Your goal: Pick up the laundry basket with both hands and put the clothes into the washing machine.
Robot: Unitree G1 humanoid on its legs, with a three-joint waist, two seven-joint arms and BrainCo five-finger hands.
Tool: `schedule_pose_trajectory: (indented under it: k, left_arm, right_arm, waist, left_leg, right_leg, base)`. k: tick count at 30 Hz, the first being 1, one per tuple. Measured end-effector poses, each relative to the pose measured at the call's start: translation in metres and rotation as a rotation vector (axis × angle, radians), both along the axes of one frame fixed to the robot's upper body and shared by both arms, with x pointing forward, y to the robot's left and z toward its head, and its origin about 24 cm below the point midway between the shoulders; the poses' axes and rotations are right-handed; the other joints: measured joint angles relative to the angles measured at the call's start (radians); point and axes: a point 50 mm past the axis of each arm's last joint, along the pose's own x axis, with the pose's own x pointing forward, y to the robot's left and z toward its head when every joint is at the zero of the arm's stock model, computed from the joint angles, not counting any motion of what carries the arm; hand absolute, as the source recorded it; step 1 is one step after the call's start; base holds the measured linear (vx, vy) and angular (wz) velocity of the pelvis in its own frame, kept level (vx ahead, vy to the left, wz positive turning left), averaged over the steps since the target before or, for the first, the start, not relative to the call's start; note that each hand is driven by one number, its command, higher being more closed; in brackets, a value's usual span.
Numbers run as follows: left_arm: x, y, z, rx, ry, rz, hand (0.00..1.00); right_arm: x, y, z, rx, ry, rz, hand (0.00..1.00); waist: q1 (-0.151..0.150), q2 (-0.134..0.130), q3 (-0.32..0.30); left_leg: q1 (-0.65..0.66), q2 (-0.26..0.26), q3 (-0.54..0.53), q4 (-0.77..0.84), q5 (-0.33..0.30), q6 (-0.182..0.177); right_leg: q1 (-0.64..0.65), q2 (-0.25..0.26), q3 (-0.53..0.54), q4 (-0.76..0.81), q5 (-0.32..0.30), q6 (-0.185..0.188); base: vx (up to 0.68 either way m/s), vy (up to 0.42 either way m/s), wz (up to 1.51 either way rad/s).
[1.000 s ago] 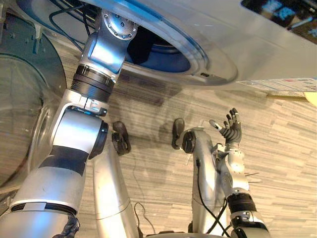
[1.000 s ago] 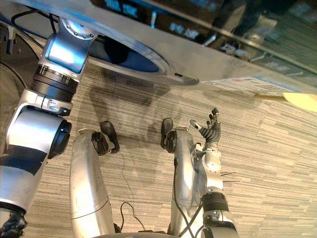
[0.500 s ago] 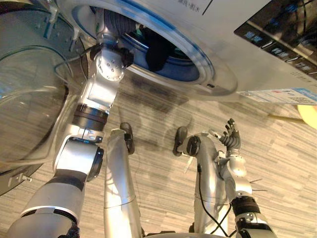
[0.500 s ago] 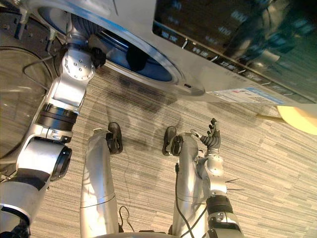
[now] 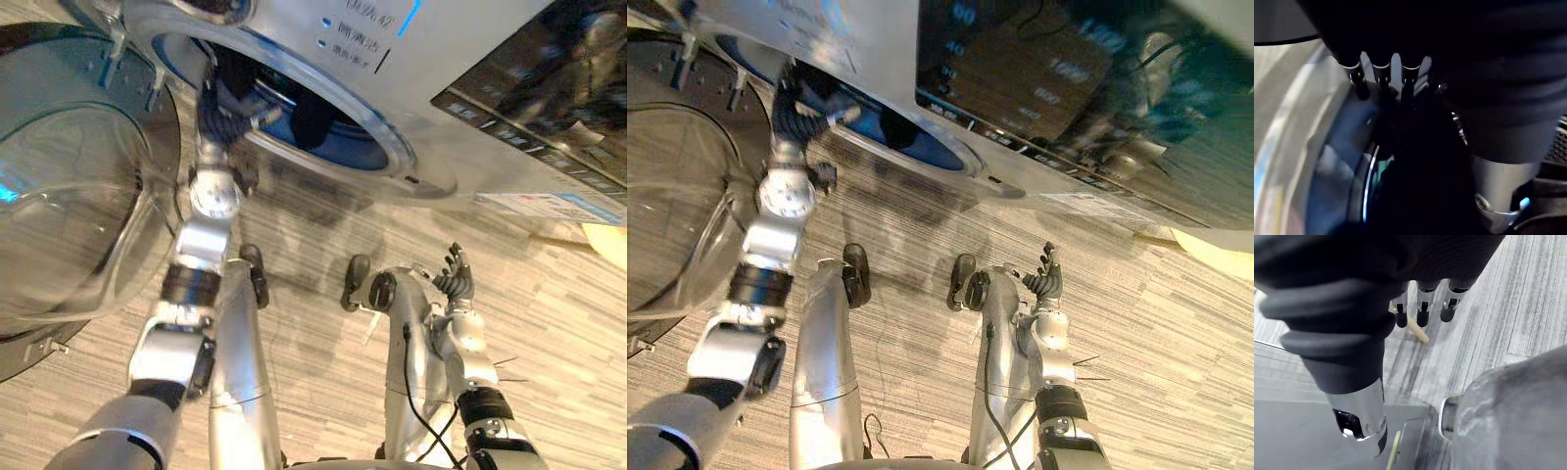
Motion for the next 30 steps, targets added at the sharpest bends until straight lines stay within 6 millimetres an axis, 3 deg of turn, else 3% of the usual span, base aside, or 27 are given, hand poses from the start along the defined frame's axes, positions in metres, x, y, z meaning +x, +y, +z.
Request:
schedule_pose_trajectory:
  k: [1,3,6,9,14,20,24,28,30]
  left_arm:
    - [-0.007,-0.002,-0.014,-0.030,0.039,-0.005,0.00]
    - [-0.040,-0.005,-0.067,-0.115,0.200,-0.013,0.00]
    - [-0.074,-0.001,-0.108,-0.148,0.340,-0.018,0.00]
    - [-0.100,0.009,-0.136,-0.159,0.450,0.003,0.00]
    - [-0.127,0.014,-0.181,-0.165,0.663,0.026,0.00]
    - [-0.169,0.020,-0.225,-0.141,0.913,0.083,0.00]
    - [-0.190,0.022,-0.241,-0.099,1.029,0.073,0.00]
    - [-0.197,0.022,-0.247,-0.084,1.077,0.067,0.00]
    - [-0.189,0.026,-0.245,-0.069,1.061,0.065,0.00]
  right_arm:
    - [-0.004,0.002,-0.005,0.007,0.024,0.001,0.00]
    - [-0.026,0.001,-0.026,0.015,0.121,-0.010,0.00]
    - [-0.053,-0.004,-0.048,0.010,0.233,-0.026,0.00]
    - [-0.070,-0.004,-0.064,0.004,0.326,-0.020,0.00]
    - [-0.080,0.003,-0.074,0.025,0.380,-0.015,0.00]
    - [-0.092,0.028,-0.085,0.056,0.431,0.027,0.00]
    - [-0.103,0.027,-0.098,0.039,0.525,0.045,0.00]
    - [-0.102,0.025,-0.101,0.024,0.566,0.059,0.00]
    - [-0.102,0.027,-0.103,0.025,0.578,0.063,0.00]
  waist:
    - [0.000,0.002,-0.001]
    - [0.006,0.033,-0.035]
    - [0.023,0.058,-0.065]
    - [0.023,0.064,-0.107]
    - [0.020,0.064,-0.156]
    - [0.020,0.068,-0.269]
    - [0.019,0.078,-0.296]
    - [0.016,0.077,-0.293]
    - [-0.005,0.077,-0.280]
  left_leg:
    - [0.036,-0.002,0.002,-0.024,0.004,0.000]
    - [0.172,-0.016,0.004,-0.139,0.030,-0.002]
    - [0.374,-0.032,0.024,-0.334,0.088,-0.007]
    - [0.542,-0.041,0.052,-0.524,0.156,-0.010]
    - [0.755,-0.055,0.081,-0.717,0.211,-0.002]
    - [0.943,-0.061,0.128,-0.899,0.254,0.005]
    - [1.056,-0.072,0.160,-1.027,0.298,0.009]
    - [1.086,-0.078,0.188,-1.077,0.322,0.018]
    - [1.069,-0.093,0.180,-1.049,0.325,0.023]
  right_leg:
    - [0.037,-0.001,-0.005,-0.020,0.000,0.000]
    - [0.183,-0.008,-0.035,-0.124,0.004,0.005]
    - [0.376,-0.007,-0.054,-0.291,0.044,0.016]
    - [0.528,-0.003,-0.069,-0.456,0.099,0.021]
    - [0.734,0.000,-0.097,-0.650,0.160,0.044]
    - [0.919,0.018,-0.096,-0.859,0.226,0.073]
    - [1.012,0.033,-0.070,-0.991,0.288,0.087]
    - [1.031,0.045,-0.040,-1.057,0.345,0.093]
    - [1.013,0.028,-0.050,-1.007,0.346,0.093]
  base:
    - [0.05,-0.078,0.28]
    - [0.10,-0.085,0.35]
    - [0.14,-0.073,0.22]
    - [0.15,-0.023,0.12]
    - [0.16,0.021,0.02]
    - [0.13,0.049,-0.09]
    - [0.09,0.051,-0.19]
    - [0.00,0.044,-0.29]
    - [-0.07,0.072,0.15]
